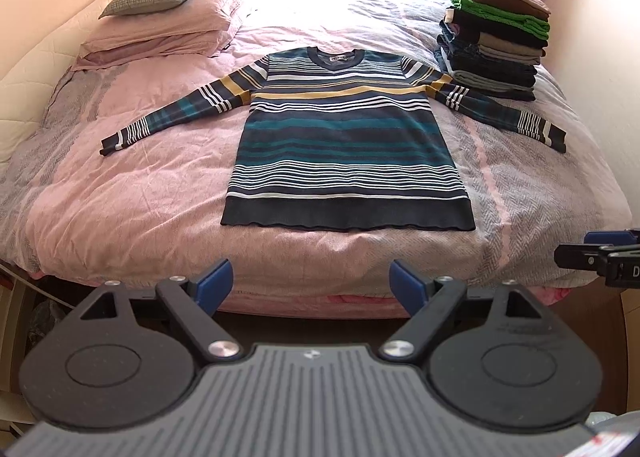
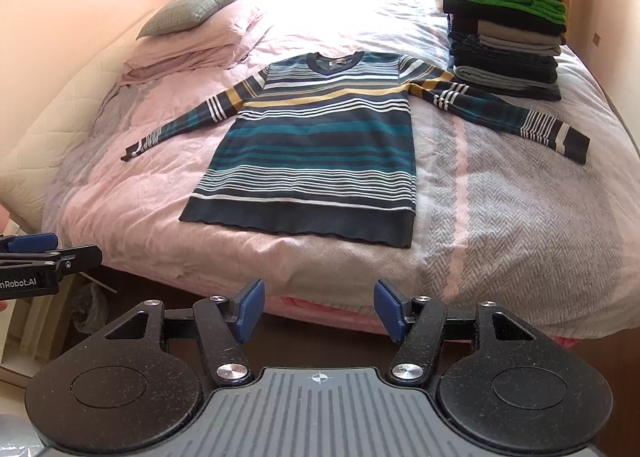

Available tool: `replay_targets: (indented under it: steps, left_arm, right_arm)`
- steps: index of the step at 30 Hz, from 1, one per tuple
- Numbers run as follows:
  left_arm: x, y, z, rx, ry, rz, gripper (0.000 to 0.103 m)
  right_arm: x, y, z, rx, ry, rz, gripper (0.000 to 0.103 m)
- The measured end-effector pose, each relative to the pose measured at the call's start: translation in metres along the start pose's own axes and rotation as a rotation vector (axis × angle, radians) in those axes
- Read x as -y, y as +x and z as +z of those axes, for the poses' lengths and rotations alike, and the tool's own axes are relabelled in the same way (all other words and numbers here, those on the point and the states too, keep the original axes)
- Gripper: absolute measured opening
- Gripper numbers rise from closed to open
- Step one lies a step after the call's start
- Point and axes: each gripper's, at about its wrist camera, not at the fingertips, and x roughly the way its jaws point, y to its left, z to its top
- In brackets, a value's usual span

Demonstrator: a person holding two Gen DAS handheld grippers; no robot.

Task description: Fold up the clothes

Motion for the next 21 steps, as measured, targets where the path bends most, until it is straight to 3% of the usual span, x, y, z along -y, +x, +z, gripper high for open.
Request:
replay_targets:
  steps: [21]
  left_arm:
    - [0.027, 0.006, 0.016, 0.026, 0.026, -0.011, 0.086]
  right_arm:
    - [0.032, -0.003, 0.01, 0.027, 0.026, -0.005, 0.058]
